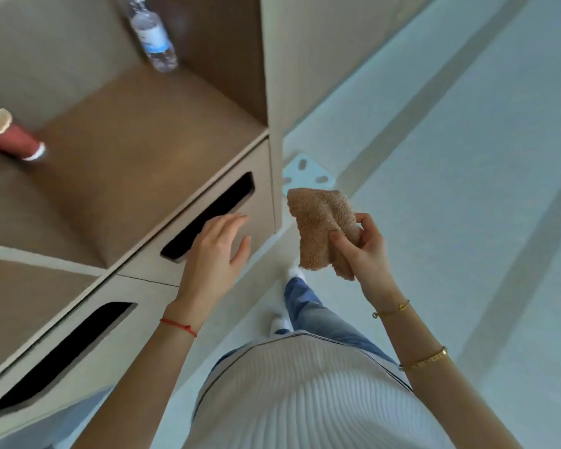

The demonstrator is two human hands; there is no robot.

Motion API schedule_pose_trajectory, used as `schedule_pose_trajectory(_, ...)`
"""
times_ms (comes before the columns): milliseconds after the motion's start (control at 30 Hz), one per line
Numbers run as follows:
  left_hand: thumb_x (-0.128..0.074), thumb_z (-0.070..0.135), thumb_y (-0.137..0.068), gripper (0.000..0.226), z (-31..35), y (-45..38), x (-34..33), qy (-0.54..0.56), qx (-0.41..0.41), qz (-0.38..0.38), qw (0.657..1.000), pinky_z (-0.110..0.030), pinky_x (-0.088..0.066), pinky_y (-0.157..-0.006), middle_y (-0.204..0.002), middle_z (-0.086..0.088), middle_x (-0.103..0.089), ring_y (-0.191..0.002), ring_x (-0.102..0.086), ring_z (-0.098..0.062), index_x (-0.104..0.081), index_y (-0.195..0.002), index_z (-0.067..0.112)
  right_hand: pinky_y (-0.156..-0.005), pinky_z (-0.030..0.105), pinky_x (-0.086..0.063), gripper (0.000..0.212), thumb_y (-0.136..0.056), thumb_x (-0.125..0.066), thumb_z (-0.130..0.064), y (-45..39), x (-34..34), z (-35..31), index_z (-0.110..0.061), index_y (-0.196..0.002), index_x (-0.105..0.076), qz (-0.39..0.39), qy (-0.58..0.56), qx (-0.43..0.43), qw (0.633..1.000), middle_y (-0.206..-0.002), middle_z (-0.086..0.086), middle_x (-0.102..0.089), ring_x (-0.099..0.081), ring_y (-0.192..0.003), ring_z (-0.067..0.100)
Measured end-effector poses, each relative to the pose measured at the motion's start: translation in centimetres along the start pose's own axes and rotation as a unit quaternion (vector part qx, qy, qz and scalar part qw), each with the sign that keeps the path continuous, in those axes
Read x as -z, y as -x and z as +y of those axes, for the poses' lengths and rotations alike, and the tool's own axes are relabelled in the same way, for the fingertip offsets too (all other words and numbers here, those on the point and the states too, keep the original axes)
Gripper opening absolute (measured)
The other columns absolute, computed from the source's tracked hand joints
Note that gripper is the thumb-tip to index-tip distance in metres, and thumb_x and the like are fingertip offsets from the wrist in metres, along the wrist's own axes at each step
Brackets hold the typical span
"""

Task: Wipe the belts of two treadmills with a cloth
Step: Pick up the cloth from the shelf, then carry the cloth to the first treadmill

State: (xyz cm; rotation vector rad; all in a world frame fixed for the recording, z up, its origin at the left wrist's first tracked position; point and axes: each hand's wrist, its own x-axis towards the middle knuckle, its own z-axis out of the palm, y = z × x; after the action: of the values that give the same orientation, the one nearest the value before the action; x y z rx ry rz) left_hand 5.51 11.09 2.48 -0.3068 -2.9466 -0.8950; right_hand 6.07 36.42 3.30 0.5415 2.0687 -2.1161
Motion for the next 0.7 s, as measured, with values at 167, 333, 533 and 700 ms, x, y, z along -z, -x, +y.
schedule_pose_trajectory(167,-0.058,0.020,-0.098,0.036,3.8,0.4,-2.3,0.009,-0.078,-0.075,0.994,-0.038,-0.048,-0.102,-0.130,-0.005,-0.062,-0.122,-0.054,-0.022,-0.060,-0.132,0.008,-0.039,0.018,-0.041,0.018,-0.092,-0.064,-0.005,5.3,4.6,2.1,-0.010,-0.103,-0.052,0.104,-0.029,-0.013,0.994,-0.074,0.009,-0.062,-0.057,-0.048,0.012)
schedule_pose_trajectory(333,-0.059,0.017,-0.097,0.036,8.6,-1.0,-5.7,0.015,-0.168,-0.131,0.977,-0.038,-0.046,-0.103,-0.128,-0.005,-0.062,-0.121,-0.054,-0.023,-0.060,-0.132,0.008,-0.040,0.020,-0.042,0.018,-0.092,-0.065,-0.006,9.2,9.6,4.1,-0.006,-0.106,-0.053,0.211,-0.078,-0.017,0.974,-0.073,0.007,-0.060,-0.055,-0.049,0.010)
schedule_pose_trajectory(533,-0.062,0.014,-0.095,0.035,17.9,-3.7,-11.6,0.018,-0.287,-0.181,0.941,-0.036,-0.044,-0.104,-0.126,-0.005,-0.064,-0.120,-0.055,-0.023,-0.062,-0.129,0.008,-0.038,0.025,-0.035,0.018,-0.092,-0.064,-0.009,12.6,17.7,5.2,-0.005,-0.104,-0.051,0.337,-0.137,-0.020,0.931,-0.064,0.006,-0.056,-0.046,-0.046,0.020)
schedule_pose_trajectory(700,-0.062,0.012,-0.095,0.033,28.2,-4.8,-18.1,0.027,-0.375,-0.207,0.903,-0.037,-0.043,-0.102,-0.124,-0.009,-0.065,-0.117,-0.059,-0.029,-0.063,-0.128,0.005,-0.037,0.022,-0.031,0.018,-0.091,-0.065,-0.010,16.2,27.2,5.4,-0.006,-0.101,-0.050,0.415,-0.151,-0.012,0.897,-0.068,0.011,-0.056,-0.044,-0.045,0.021)
